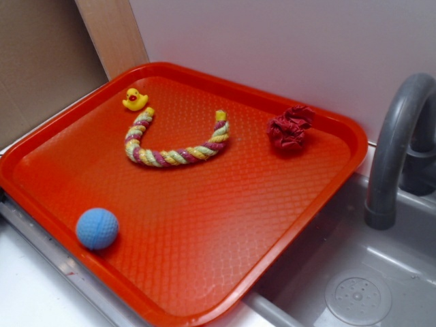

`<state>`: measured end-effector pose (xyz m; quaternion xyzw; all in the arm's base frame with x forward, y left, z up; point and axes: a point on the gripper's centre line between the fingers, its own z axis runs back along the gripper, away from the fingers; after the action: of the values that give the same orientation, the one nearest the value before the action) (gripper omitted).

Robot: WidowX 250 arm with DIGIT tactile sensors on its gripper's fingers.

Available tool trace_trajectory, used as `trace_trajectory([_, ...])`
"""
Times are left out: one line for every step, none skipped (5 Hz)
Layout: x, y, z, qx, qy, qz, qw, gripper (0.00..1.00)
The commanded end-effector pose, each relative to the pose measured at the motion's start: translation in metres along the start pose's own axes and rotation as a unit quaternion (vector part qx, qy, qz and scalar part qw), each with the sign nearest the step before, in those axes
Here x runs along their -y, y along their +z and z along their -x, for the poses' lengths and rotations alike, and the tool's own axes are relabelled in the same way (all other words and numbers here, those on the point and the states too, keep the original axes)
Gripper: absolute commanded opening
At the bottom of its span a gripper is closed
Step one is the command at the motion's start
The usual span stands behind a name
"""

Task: Grab the yellow duck.

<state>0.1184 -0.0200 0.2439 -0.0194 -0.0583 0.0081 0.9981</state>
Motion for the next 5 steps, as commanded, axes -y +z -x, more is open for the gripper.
trace_trajectory([0.0,0.0,0.0,0.0,0.0,0.0,1.0,1.0])
trace_trajectory([-0.001,-0.008,-0.016,0.004,0.083,-0.002,0.997,1.0])
trace_trajectory([-0.006,-0.014,-0.03,0.029,0.168,-0.014,0.985,1.0])
trace_trajectory([-0.009,-0.03,-0.046,0.077,0.284,-0.028,0.955,1.0])
trace_trajectory([-0.011,-0.051,-0.065,0.121,0.356,-0.033,0.926,1.0])
